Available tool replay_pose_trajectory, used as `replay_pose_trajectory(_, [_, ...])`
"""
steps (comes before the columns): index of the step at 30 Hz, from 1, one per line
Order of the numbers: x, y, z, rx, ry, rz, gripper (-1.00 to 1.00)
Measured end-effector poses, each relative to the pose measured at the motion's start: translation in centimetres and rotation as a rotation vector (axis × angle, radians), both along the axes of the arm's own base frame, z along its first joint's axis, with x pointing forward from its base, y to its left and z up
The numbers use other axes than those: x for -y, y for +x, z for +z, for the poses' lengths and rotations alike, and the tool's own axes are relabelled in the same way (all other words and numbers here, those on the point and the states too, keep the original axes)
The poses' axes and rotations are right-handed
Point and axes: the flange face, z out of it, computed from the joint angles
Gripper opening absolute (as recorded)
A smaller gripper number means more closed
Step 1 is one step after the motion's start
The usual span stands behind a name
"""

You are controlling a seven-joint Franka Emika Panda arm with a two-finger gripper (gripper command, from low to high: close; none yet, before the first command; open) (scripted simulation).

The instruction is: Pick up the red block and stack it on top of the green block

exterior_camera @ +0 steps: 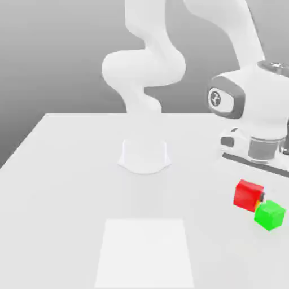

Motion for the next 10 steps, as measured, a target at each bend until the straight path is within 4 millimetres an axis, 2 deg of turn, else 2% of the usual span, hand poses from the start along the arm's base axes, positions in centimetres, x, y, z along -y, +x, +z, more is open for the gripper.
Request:
replay_pose_trajectory(1, [-1.5,-1.1,-0.1,0.0,0.0,0.03,-1.0])
replay_pose_trajectory(3, [-1.8,-0.9,-1.7,0.001,0.0,0.021,-1.0])
replay_pose_trajectory(6, [-1.9,-1.0,-5.2,0.001,0.0,0.019,-1.0])
replay_pose_trajectory(7, [-1.8,-1.0,-5.8,0.0,0.0,0.02,1.0])
replay_pose_trajectory(10, [-1.8,-1.0,-5.8,0.0,0.0,0.02,1.0])
